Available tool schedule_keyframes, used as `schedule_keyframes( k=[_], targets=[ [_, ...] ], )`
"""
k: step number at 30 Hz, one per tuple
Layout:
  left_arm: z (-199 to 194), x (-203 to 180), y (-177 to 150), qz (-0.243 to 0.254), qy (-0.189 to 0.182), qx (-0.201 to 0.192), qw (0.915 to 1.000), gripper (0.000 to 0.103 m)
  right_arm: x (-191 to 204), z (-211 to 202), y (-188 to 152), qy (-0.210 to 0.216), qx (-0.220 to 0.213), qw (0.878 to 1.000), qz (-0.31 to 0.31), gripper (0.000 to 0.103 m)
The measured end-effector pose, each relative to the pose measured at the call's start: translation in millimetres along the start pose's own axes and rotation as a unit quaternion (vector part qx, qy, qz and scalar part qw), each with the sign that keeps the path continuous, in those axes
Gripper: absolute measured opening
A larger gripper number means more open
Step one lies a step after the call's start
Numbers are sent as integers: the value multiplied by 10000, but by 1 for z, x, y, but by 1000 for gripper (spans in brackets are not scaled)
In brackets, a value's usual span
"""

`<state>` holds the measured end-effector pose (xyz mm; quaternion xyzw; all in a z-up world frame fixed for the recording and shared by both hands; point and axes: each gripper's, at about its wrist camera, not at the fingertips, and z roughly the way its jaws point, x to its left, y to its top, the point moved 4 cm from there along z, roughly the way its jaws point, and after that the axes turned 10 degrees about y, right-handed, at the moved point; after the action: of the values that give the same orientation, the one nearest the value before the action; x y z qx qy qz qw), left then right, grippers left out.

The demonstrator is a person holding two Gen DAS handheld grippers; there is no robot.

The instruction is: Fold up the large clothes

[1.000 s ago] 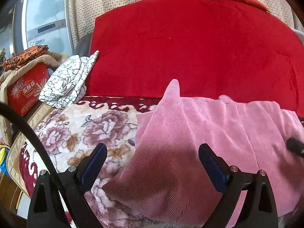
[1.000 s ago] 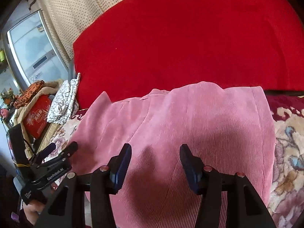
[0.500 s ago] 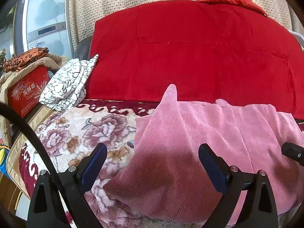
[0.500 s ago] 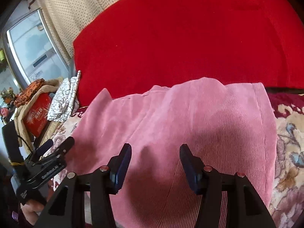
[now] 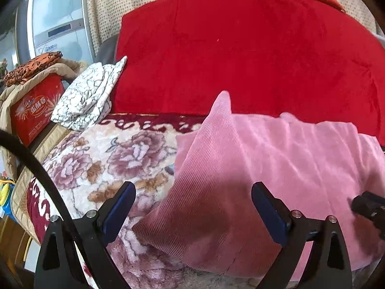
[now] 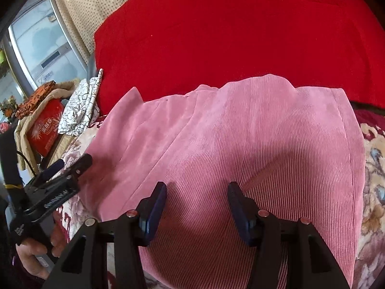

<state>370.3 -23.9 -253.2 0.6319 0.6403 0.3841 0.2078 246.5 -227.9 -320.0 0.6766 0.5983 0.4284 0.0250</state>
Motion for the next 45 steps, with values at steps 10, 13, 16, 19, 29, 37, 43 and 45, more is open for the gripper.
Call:
schedule_keyframes(
  k=[10, 13, 16, 19, 29, 37, 43, 45],
  targets=[
    [16, 16, -7, -148, 193, 375, 9990, 98, 1, -21, 1, 80, -123, 9999, 0, 58],
    [31, 20, -12, -55, 304, 610, 9977, 98, -6, -20, -5, 28, 70, 10000, 31, 57],
    [39, 17, -17, 110, 130, 741, 9971, 98, -12, -21, -12, 30, 215, 9998, 28, 56],
    [27, 28, -14, -15, 71, 608, 9981, 98, -12, -43, -13, 104, 134, 9998, 103, 56],
    [2, 82, -35, -1067, -652, 777, 9891, 98, -83, -130, -35, 141, -550, 9884, 1406, 72],
    [-1, 70, -51, -1384, -1758, 1203, 9672, 98, -118, -127, -57, 729, -412, 9677, 2378, 75],
    [23, 55, -53, -1668, -2234, 1693, 9453, 98, -111, -78, -55, 1448, -88, 9524, 2683, 76],
    [26, 53, -51, -1798, -2276, 1684, 9421, 98, -110, -73, -53, 1371, -280, 9540, 2651, 76]
  ],
)
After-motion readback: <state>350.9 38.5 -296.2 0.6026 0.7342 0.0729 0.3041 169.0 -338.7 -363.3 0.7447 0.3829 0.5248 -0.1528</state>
